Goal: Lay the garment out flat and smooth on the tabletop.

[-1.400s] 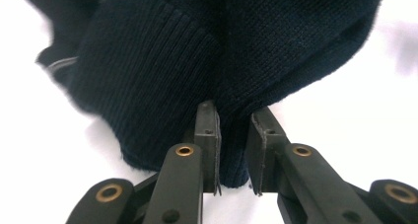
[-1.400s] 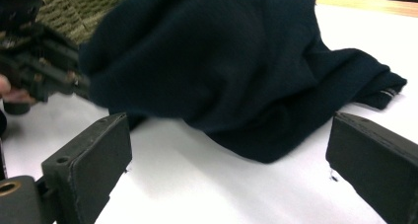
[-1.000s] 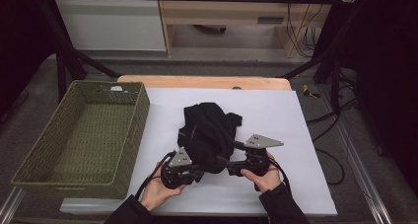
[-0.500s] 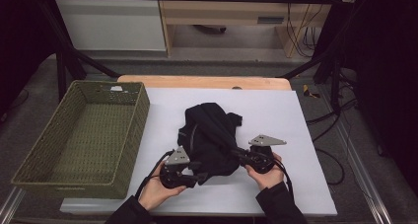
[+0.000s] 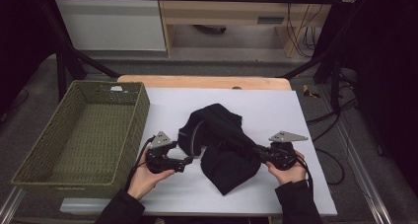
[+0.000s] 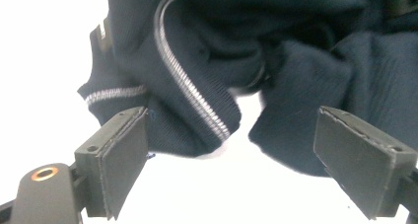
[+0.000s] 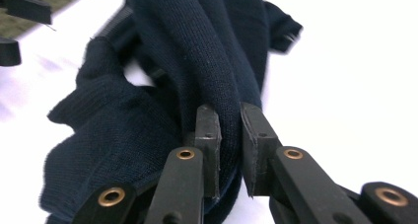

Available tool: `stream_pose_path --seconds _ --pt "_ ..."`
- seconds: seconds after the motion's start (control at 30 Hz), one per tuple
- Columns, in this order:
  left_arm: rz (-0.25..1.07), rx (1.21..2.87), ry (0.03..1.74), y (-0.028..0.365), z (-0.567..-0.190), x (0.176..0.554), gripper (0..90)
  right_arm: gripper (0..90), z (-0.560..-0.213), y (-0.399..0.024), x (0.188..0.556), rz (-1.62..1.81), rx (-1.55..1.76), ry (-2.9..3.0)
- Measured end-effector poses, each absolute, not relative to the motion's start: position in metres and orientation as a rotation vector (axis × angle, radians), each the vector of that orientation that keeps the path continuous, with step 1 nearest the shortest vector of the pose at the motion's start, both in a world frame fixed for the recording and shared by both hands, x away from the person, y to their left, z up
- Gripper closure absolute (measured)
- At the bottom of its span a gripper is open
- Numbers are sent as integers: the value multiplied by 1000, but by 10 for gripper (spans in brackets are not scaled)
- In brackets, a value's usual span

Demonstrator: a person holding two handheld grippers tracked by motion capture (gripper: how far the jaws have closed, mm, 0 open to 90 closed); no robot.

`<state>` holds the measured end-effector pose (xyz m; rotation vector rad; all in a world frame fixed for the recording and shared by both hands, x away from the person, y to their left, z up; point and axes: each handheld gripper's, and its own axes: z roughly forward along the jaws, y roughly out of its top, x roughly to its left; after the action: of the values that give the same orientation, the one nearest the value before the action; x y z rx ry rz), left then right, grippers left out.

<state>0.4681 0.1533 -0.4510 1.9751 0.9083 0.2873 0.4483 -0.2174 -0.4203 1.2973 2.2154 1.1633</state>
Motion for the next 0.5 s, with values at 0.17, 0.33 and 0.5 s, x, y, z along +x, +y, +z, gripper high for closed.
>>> stream_pose_path --seconds 0.17,0.33,0.5 --pt "335 1988 920 143 -460 480 232 751 -438 -226 458 1110 1355 2196" --pt "264 2021 953 137 -470 488 364 636 -444 -228 462 1087 1355 2179" --pt "251 2047 967 131 -478 492 464 483 -437 -223 460 1132 1291 2150"
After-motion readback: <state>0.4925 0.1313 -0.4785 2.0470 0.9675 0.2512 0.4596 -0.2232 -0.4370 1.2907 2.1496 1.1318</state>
